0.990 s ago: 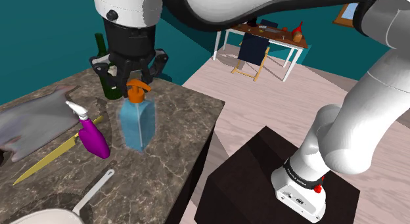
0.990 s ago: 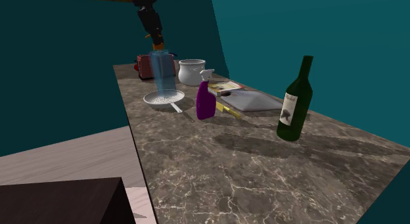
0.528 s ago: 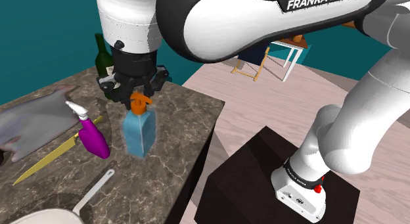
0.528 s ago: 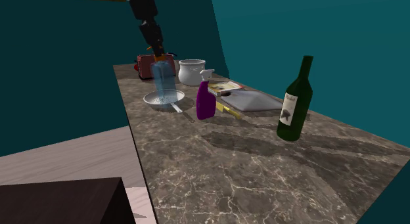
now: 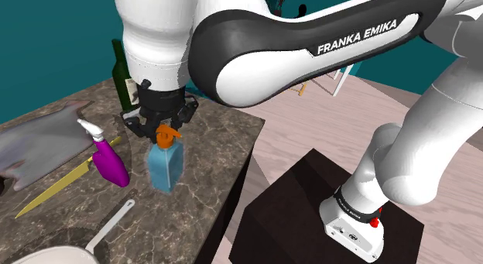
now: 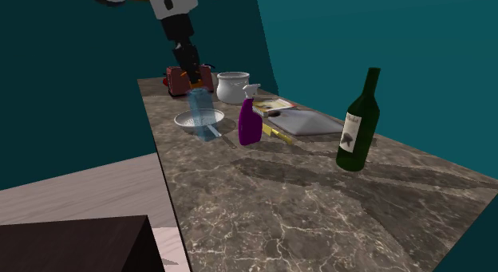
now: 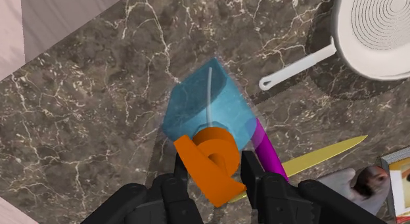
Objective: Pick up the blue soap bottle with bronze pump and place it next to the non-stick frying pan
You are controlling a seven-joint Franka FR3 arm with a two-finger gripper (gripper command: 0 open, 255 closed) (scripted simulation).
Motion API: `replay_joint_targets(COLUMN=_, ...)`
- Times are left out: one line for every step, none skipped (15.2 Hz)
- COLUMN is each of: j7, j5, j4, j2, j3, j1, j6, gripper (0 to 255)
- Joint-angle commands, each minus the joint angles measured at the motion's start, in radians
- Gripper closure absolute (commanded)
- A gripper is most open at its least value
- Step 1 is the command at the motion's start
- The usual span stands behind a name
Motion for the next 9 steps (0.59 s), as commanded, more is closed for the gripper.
replay_joint_targets(j7=0.009, j5=-0.007, j4=-0.024, j2=0.005, j3=0.0, j1=0.0, j6=0.028, gripper=255)
replay_joint_targets(j7=0.013, j5=-0.01, j4=-0.034, j2=0.009, j3=0.0, j1=0.0, j6=0.04, gripper=255)
replay_joint_targets(j7=0.017, j5=-0.014, j4=-0.044, j2=0.012, j3=0.0, j1=0.001, j6=0.053, gripper=255)
replay_joint_targets(j7=0.022, j5=-0.018, j4=-0.053, j2=0.016, j3=0.0, j1=0.001, j6=0.065, gripper=255)
replay_joint_targets(j7=0.026, j5=-0.022, j4=-0.063, j2=0.02, j3=0.0, j1=0.001, j6=0.077, gripper=255)
replay_joint_targets(j7=0.031, j5=-0.026, j4=-0.072, j2=0.024, j3=0.0, j1=0.001, j6=0.089, gripper=255)
replay_joint_targets(j7=0.036, j5=-0.03, j4=-0.081, j2=0.028, j3=0.0, j1=0.001, j6=0.101, gripper=255)
replay_joint_targets(j7=0.041, j5=-0.035, j4=-0.089, j2=0.033, j3=0.0, j1=0.001, j6=0.113, gripper=255)
replay_joint_targets(j7=0.046, j5=-0.04, j4=-0.098, j2=0.037, j3=0.0, j1=0.001, j6=0.125, gripper=255)
